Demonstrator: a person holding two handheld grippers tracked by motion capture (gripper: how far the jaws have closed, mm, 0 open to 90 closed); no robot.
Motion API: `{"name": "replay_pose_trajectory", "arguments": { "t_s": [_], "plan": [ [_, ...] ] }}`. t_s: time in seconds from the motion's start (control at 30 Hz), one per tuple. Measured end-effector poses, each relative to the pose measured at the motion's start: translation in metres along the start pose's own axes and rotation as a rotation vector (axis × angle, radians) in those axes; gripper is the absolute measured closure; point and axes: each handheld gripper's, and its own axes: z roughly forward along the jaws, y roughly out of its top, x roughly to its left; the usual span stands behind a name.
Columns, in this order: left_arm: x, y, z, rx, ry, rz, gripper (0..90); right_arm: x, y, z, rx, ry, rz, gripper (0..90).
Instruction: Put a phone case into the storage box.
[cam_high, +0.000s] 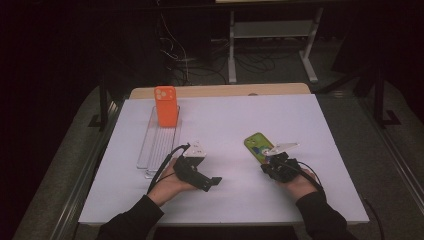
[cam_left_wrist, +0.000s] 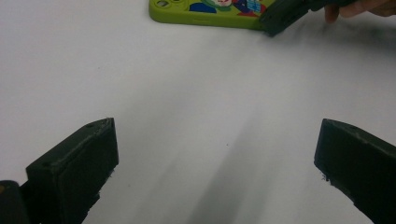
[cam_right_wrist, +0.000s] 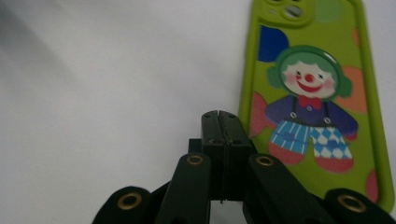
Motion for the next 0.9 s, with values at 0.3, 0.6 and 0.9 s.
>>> {"name": "replay_pose_trajectory", "arguments": {
  "t_s": [0.3, 0.6, 0.9],
  "plan": [
    [-0.001, 0.000, 0.001, 0.000, -0.004, -0.004, 0.0, -0.017, -0.006, -0.005, -0.001, -0.029, 0.030, 88.2],
    [-0.001, 0.000, 0.001, 0.011, -0.007, 0.009, 0.0, -0.012, -0.003, -0.023, -0.088, 0.090, 0.048, 53.7],
    [-0.003, 0.001, 0.001, 0.001, -0.010, 0.014, 0.0, -0.005, -0.014, -0.034, -0.171, 0.092, 0.026, 10.8]
  ]
}}
